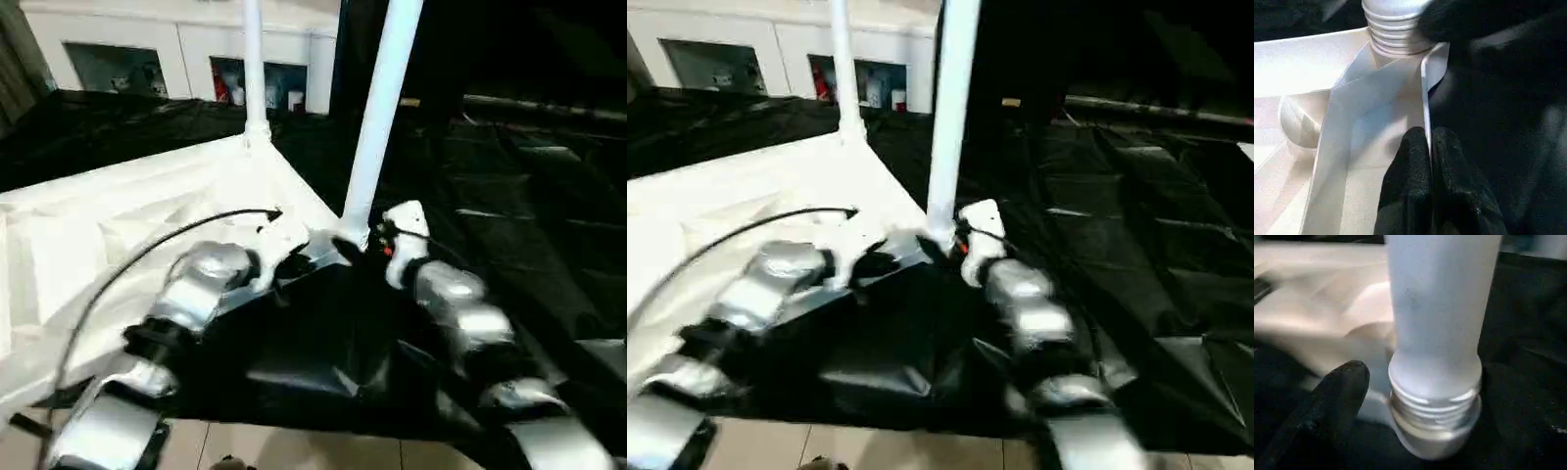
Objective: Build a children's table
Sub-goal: Rotate leg to tighten
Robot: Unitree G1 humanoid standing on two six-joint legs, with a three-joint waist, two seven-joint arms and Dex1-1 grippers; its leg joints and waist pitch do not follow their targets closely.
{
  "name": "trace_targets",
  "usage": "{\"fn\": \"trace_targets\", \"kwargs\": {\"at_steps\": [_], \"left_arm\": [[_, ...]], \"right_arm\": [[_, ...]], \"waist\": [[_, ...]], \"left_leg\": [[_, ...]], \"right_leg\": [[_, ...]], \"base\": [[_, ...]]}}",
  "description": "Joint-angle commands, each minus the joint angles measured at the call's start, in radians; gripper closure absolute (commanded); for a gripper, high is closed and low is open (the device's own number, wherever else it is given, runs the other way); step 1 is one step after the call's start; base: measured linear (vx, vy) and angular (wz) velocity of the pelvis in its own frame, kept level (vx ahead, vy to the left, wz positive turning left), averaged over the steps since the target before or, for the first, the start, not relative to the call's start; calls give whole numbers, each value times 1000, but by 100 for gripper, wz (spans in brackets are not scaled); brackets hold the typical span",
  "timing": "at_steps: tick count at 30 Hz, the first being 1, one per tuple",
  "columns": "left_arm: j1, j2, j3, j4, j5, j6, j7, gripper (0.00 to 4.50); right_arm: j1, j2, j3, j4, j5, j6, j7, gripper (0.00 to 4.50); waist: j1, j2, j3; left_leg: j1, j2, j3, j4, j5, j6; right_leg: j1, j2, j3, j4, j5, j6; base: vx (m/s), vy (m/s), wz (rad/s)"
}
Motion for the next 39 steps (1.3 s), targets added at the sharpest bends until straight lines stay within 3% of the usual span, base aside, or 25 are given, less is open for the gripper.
{"fn": "trace_targets", "kwargs": {"at_steps": [1,4,11,14,15,23,24,33,37,38,39], "left_arm": [[33,5,-15,-22,-45,-34,-85,450],[57,60,-20,-62,-71,-46,-187,450],[95,135,-17,-152,-140,-31,-348,450],[100,145,-17,-158,-139,-28,-359,450],[100,145,-16,-156,-138,-28,-359,450],[99,146,-13,-149,-130,-25,-352,450],[99,147,-13,-149,-130,-24,-352,450],[105,147,-16,-154,-126,-17,-352,450],[90,119,-10,-112,-87,2,-256,450],[67,69,0,-70,-67,18,-160,450],[66,67,1,-69,-67,19,-158,450]], "right_arm": [[8,-23,43,-83,10,13,119,54],[39,-101,60,-146,17,17,240,54],[73,-179,112,-228,39,94,395,54],[66,-174,131,-203,-4,59,386,54],[64,-170,131,-197,-9,55,380,81],[50,-144,135,-187,-1,68,359,135],[49,-144,136,-186,-1,67,359,163],[67,-138,139,-181,-17,61,358,180],[69,-93,105,-110,-51,69,190,180],[60,-27,63,-35,-74,86,-12,180],[60,-25,62,-33,-75,87,-18,180]], "waist": [[6,-9,-69],[5,-7,-66],[8,-4,-57],[9,-3,-56],[10,-4,-55],[11,-5,-57],[11,-5,-56],[10,-6,-56],[5,-4,-51],[-2,-4,-44],[-2,-4,-44]], "left_leg": [[8,34,-19,-51,-113,80],[8,36,-17,-51,-121,96],[15,43,-16,-58,-191,57],[15,43,-17,-60,-199,41],[16,42,-17,-60,-201,38],[16,41,-17,-58,-179,42],[15,41,-17,-59,-180,42],[15,41,-17,-58,-177,42],[14,41,-17,-61,-192,31],[18,39,-20,-68,-248,3],[18,39,-20,-68,-248,3]], "right_leg": [[56,-67,49,-62,7,-204],[50,-68,48,-63,0,-226],[40,-67,48,-74,-129,-227],[38,-70,50,-75,-151,-220],[37,-70,50,-77,-157,-217],[40,-69,50,-73,-120,-217],[40,-69,50,-72,-121,-216],[40,-69,50,-72,-120,-215],[36,-70,51,-76,-146,-214],[32,-71,51,-87,-246,-197],[32,-71,51,-87,-246,-197]], "base": [[0,0,0],[0,0,0],[0,0,0],[0,0,0],[0,0,0],[0,0,0],[0,0,0],[0,0,0],[0,0,0],[0,0,0],[0,0,0]]}}
